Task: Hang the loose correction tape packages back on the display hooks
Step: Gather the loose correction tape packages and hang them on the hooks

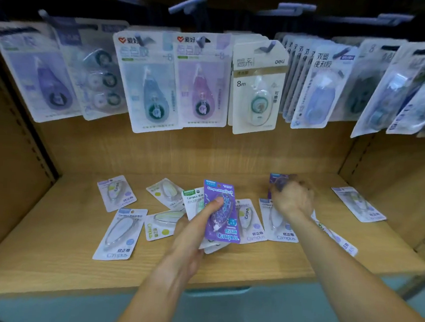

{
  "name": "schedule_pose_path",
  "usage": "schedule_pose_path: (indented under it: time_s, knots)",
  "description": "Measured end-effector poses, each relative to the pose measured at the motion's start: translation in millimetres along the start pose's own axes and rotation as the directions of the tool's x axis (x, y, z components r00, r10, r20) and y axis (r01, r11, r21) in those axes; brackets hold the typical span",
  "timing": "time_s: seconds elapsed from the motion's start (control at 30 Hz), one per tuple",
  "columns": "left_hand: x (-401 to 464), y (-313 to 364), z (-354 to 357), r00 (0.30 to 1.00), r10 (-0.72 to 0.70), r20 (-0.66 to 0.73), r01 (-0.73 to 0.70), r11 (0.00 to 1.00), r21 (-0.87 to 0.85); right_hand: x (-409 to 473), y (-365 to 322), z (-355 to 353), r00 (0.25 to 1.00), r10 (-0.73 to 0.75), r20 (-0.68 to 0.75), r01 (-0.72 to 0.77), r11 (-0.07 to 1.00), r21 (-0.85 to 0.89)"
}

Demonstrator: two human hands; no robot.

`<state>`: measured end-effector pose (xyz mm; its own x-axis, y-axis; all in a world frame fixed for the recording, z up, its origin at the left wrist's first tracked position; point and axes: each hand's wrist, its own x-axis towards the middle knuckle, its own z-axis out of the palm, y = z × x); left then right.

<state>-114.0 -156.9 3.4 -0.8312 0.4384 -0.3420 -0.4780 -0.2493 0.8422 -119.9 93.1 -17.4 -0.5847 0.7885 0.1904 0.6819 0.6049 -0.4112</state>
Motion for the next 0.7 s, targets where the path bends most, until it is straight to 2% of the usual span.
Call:
schedule_pose_path:
  time_s: [0.13,0.17,0.2,0.27,0.3,0.37,0.43,0.47,0.5,0.57,0.7]
  knots:
    - [-3.5,2.7,4.6,1.0,-0.018,-0.006,0.018,0.999,-0.031,32.2,-5.5,5.5,0.983,0.156,0.099,-0.148,0.986,-0.076]
    - [-3.9,3.6,5.6,1.0,-0.02,-0.012,0.02,0.999,-0.034,39.0,-7.0,6.2,0.972,0.194,0.13,-0.189,0.981,-0.047]
    - [-5.0,4.6,6.4,1.0,-0.023,-0.019,0.023,0.999,-0.039,47.3,-8.1,8.2,0.965,0.219,0.147,-0.225,0.974,0.024]
    - [-5.9,6.3,6.8,0.999,-0.025,-0.029,0.023,0.998,-0.053,55.1,-13.3,4.1,0.954,0.257,0.153,-0.294,0.899,0.326]
    - [-5.7,7.2,7.1,0.999,-0.027,-0.035,0.025,0.998,-0.059,52.3,-16.1,-3.7,0.947,0.273,0.167,-0.32,0.804,0.501]
    - [-4.7,8.0,6.8,0.999,-0.018,-0.044,0.015,0.997,-0.074,32.9,-24.6,-23.1,0.935,0.285,0.209,-0.332,0.507,0.795]
    - [-3.3,6.9,7.4,0.999,-0.002,-0.042,-0.002,0.997,-0.084,-8.0,-31.6,-43.9,0.913,0.195,0.358,-0.396,0.223,0.891]
    - [-2.7,6.6,8.4,0.999,0.008,-0.037,-0.011,0.996,-0.084,-32.3,-33.5,-52.8,0.894,0.088,0.438,-0.447,0.167,0.879]
    - [-2.5,5.9,10.2,1.0,0.016,-0.027,-0.018,0.997,-0.082,-57.1,-34.5,-59.8,0.862,-0.03,0.506,-0.494,0.172,0.852]
    - [-4.4,4.2,16.9,1.0,0.024,0.003,-0.024,0.997,-0.07,-97.8,-31.8,-69.3,0.794,-0.158,0.587,-0.547,0.235,0.804]
    - [-35.6,6.2,32.7,0.998,-0.013,0.064,0.016,0.999,-0.047,-146.2,-30.6,-101.9,0.806,-0.181,0.563,-0.523,0.228,0.821]
